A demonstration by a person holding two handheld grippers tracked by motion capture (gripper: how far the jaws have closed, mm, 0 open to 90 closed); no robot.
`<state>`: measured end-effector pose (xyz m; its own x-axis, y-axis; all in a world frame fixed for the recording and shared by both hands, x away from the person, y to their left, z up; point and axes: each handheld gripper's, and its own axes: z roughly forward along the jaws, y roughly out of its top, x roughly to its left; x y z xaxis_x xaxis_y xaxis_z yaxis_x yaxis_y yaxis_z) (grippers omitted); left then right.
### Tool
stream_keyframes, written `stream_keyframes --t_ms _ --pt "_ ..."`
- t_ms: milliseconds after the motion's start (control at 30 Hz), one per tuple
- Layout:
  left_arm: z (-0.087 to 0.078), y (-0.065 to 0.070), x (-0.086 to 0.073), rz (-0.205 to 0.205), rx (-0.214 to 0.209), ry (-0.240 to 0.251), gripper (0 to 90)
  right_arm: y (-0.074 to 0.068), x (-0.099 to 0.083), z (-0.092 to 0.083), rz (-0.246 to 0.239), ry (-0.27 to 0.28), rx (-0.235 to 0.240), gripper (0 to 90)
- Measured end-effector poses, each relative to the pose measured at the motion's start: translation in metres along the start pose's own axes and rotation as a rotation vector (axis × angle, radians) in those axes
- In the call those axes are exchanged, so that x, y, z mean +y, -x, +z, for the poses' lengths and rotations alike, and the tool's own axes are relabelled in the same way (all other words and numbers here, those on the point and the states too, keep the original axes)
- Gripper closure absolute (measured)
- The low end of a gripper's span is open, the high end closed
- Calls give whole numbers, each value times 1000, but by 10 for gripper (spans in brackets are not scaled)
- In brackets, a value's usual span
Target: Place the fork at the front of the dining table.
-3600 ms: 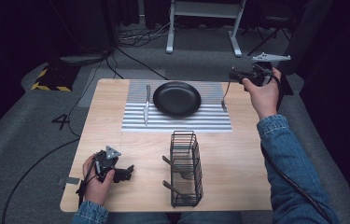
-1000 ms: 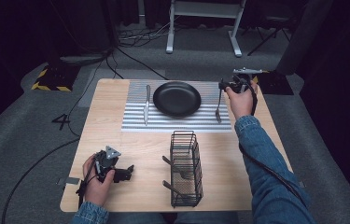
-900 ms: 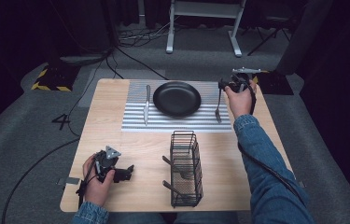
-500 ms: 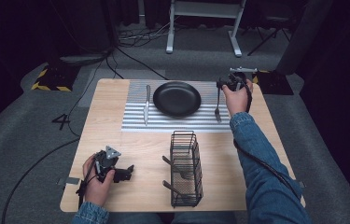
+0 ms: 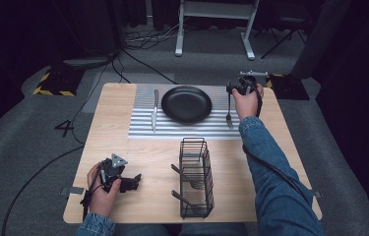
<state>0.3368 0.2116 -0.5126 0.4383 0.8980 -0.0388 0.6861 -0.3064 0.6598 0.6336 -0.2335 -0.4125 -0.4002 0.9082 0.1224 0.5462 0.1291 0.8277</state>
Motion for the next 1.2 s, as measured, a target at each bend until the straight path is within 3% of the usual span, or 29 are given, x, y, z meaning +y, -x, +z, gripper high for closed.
stream_keyframes --t_ms 733,1000,1200 --pt "0 0 0 -3 -1 0 0 5 1 1 34 -13 -38 759" --pt "0 0 0 -2 -1 1 0 6 -1 -2 21 -13 -40 735" --pt "0 0 0 0 0 0 0 12 -17 -7 -15 -52 -45 706"
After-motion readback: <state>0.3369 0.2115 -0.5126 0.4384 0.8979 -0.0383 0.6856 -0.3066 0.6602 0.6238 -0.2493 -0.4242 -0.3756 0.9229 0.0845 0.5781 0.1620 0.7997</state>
